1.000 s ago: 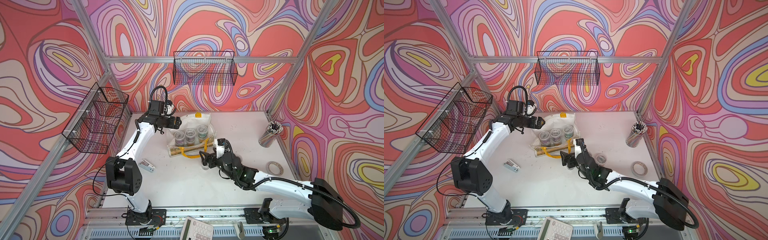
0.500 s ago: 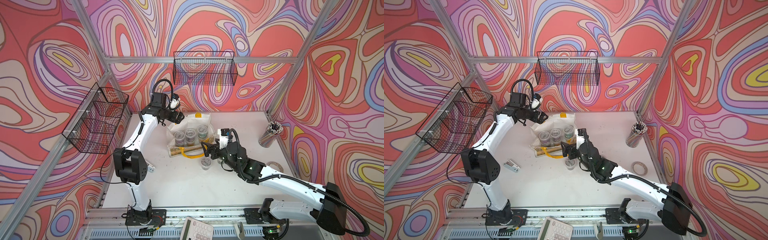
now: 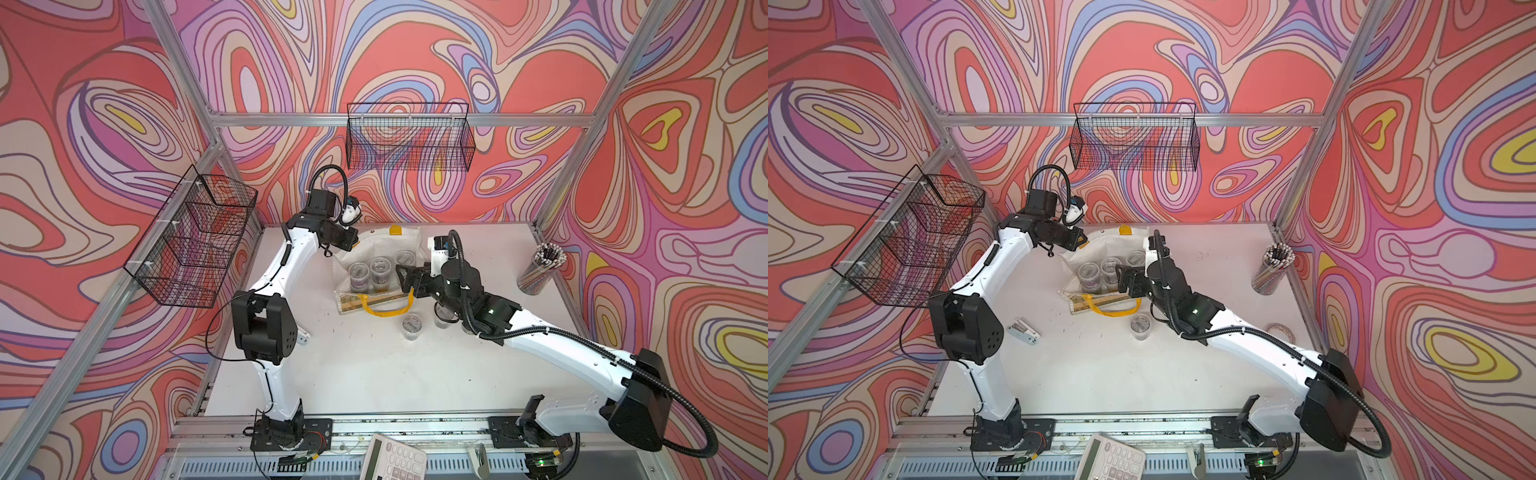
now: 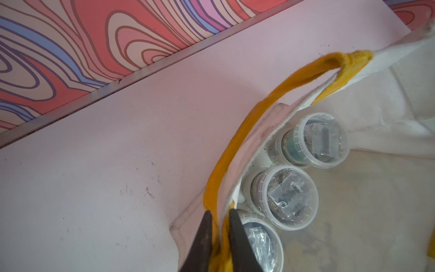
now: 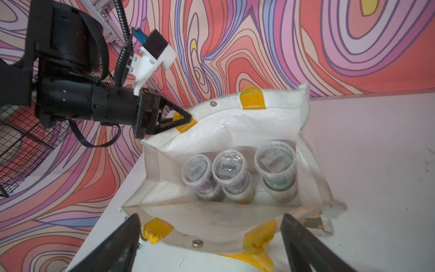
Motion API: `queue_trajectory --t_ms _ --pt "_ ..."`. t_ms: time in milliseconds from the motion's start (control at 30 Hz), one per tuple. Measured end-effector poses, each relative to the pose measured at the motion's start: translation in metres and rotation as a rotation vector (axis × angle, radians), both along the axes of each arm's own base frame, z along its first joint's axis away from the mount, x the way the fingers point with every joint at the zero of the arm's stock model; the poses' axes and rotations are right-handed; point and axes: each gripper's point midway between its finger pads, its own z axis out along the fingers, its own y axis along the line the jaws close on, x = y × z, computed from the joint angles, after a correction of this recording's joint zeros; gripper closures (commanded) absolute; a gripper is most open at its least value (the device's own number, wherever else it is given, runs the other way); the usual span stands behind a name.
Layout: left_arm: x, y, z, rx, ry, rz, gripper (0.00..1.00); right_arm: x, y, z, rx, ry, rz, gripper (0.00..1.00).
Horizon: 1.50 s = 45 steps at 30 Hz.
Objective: Take out the seed jars from the canvas bag
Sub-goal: Adjust the canvas bag at the center of the board, then pick up the seed jar from the canvas bag.
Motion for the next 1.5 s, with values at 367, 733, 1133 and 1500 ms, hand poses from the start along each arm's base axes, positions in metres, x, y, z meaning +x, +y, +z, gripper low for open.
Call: queue_trajectory --t_ms 367,733,1133,1500 --pt "-0.004 0.008 -0.006 0.004 0.035 0.091 1.00 0.038 0.057 0.003 -0.033 0.053 0.062 0.08" --pt "-0.020 0.026 -0.001 0.023 0.053 0.209 1.00 0.064 0.063 -0.084 -0.179 0.231 0.039 0.08" --pt "-0.032 0.029 -0.003 -0.002 0.070 0.252 0.68 0.098 0.030 -0.082 -0.199 0.242 -0.075 0.07" --pt "-0.033 0.021 -0.009 -0.035 0.098 0.221 0.73 0.108 0.027 -0.106 -0.248 0.287 -0.104 0.08"
